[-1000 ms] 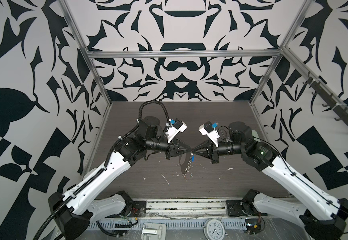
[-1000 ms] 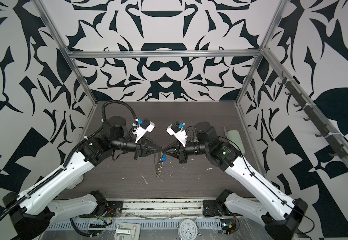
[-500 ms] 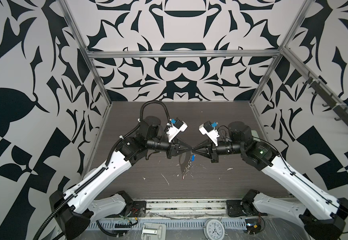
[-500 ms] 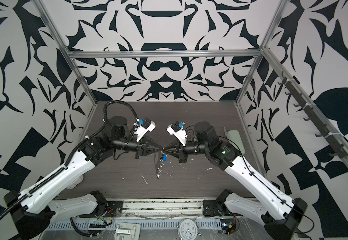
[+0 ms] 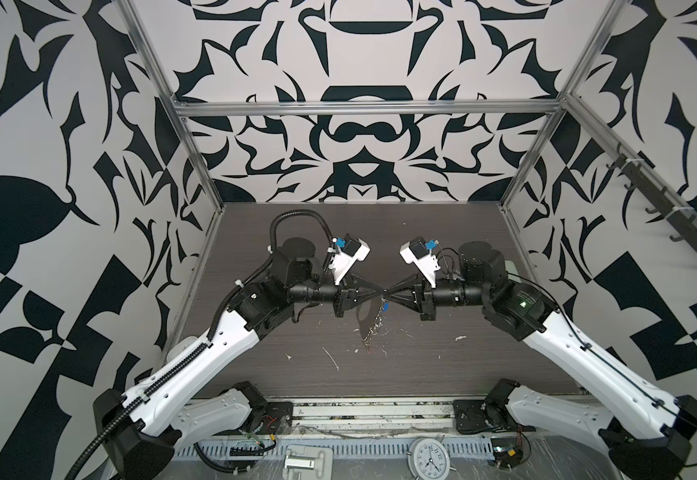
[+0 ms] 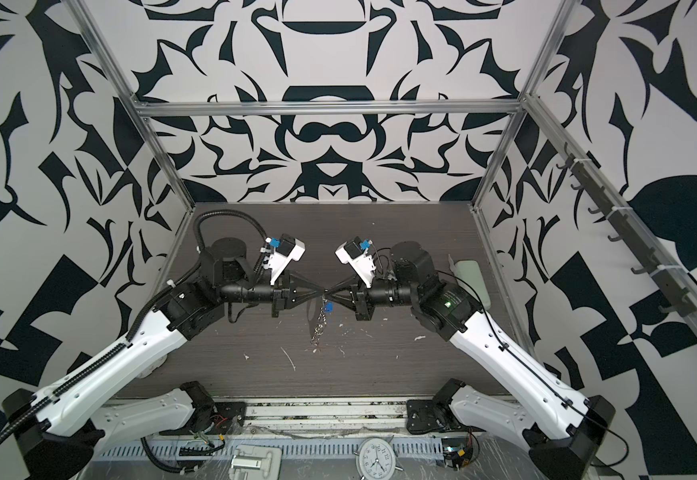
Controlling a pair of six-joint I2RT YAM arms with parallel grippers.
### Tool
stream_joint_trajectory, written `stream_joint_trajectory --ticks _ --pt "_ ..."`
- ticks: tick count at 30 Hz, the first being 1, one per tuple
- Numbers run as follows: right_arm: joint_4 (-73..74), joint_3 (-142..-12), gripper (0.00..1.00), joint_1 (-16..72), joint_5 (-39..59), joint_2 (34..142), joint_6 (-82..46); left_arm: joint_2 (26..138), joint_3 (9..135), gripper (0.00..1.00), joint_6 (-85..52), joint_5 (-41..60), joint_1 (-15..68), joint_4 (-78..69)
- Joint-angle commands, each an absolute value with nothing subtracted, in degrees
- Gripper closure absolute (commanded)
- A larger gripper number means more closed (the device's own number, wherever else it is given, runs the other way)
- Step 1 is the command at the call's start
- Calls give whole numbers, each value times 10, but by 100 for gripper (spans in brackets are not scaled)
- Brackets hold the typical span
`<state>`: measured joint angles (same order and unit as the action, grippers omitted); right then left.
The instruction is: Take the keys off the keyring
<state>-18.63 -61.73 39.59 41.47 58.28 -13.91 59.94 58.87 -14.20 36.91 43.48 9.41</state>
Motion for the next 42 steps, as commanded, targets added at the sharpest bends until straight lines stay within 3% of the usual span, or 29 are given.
stream_joint_trajectory --ticks 1,12,30,42 --pt "-49 -620 93 400 413 560 -159 568 550 100 -173 324 442 4" --pt "243 -460 65 400 313 476 -251 504 461 100 -218 258 442 -160" --pt "463 -433 65 401 420 579 -378 468 402 100 -280 214 442 -297" --pt "470 -447 70 408 427 603 -388 474 399 100 -298 222 442 -324"
